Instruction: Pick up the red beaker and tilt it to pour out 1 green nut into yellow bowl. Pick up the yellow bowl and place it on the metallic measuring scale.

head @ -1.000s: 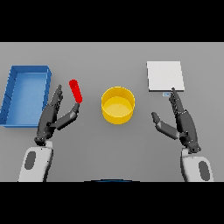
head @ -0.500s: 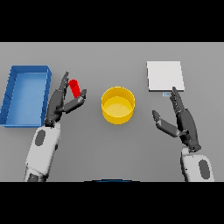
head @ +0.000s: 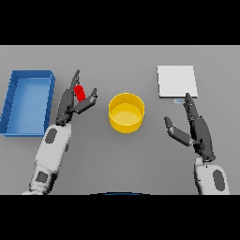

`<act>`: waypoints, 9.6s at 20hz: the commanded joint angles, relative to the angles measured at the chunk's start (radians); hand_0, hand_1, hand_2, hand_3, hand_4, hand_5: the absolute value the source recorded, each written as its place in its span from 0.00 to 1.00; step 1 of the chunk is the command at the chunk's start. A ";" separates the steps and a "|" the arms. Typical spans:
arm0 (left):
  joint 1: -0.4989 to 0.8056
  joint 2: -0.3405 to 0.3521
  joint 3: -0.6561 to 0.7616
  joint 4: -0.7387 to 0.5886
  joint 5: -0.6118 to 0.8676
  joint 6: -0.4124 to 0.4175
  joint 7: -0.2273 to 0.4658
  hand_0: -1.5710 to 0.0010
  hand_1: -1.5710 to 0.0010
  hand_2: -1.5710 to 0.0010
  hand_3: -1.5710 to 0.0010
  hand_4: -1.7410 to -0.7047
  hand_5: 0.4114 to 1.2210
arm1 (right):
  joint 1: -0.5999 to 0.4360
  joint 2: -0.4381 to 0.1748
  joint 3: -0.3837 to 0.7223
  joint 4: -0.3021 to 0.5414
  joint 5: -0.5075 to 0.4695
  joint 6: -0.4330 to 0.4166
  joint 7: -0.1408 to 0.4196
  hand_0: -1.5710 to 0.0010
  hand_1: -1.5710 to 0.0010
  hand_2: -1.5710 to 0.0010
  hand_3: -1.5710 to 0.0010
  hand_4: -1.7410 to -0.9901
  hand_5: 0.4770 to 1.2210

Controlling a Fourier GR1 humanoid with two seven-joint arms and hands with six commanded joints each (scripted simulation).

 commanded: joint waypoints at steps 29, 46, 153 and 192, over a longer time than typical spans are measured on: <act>-0.071 0.065 -0.126 -0.186 -0.137 0.011 0.137 0.00 0.00 0.00 0.01 0.12 0.93 | 0.004 0.002 0.017 -0.002 0.031 -0.008 -0.009 1.00 1.00 1.00 1.00 0.62 0.26; -0.353 0.326 -0.587 -0.117 -0.509 -0.286 0.298 0.00 0.00 0.00 0.00 0.06 0.98 | 0.020 0.009 0.022 -0.030 0.033 -0.013 0.016 1.00 1.00 1.00 1.00 0.60 0.29; -0.223 0.941 -0.750 -0.151 0.502 0.114 0.727 0.97 0.97 0.97 0.98 0.98 0.31 | -0.030 -0.007 0.051 0.015 0.071 -0.003 0.001 1.00 1.00 1.00 1.00 0.62 0.31; -0.182 0.925 -0.697 -0.162 0.566 0.146 0.611 1.00 1.00 1.00 1.00 0.92 0.39 | -0.669 -0.273 0.587 0.428 0.621 0.429 -0.137 1.00 1.00 1.00 1.00 0.62 0.30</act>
